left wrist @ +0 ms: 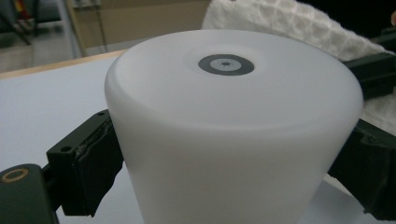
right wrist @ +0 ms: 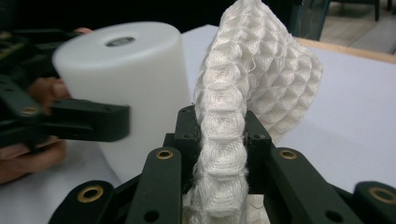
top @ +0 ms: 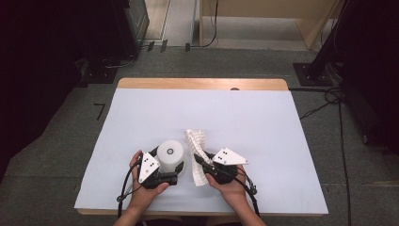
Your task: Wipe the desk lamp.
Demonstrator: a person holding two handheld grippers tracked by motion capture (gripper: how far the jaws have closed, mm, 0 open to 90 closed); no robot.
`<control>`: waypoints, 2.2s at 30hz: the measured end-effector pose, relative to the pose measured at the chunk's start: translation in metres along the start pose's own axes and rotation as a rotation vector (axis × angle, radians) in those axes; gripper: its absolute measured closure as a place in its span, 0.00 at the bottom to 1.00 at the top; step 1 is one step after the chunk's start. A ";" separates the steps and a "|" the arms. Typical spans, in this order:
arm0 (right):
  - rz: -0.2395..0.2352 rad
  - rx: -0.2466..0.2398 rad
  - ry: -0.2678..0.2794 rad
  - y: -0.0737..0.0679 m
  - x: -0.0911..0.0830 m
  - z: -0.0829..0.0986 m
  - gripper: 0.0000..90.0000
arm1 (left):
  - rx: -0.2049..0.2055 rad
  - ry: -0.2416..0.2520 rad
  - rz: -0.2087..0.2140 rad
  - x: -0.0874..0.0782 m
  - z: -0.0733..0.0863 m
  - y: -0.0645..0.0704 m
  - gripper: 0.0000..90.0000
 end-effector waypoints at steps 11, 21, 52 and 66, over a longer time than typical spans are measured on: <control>-0.019 0.033 -0.081 -0.004 0.015 0.014 0.82 | 0.003 -0.029 -0.077 0.001 -0.002 0.009 0.10; -0.095 -0.065 0.039 -0.026 0.002 -0.009 0.82 | 0.008 -0.024 0.023 0.001 -0.005 -0.002 0.10; 0.040 0.060 -0.016 0.012 0.000 0.007 0.82 | -0.025 -0.057 -0.040 0.003 0.001 0.004 0.03; -0.030 0.036 -0.068 -0.001 0.014 0.016 0.82 | -0.014 -0.036 0.082 -0.001 -0.011 -0.002 0.10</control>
Point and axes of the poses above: each handheld gripper's, and its own axes: x roughly forward along the jaws, z roughly out of its underside, y roughly to its right, the point moved 3 cm from there along x, roughly forward along the jaws, and after that the axes turned 9 degrees about -z, right-handed, at the moved point
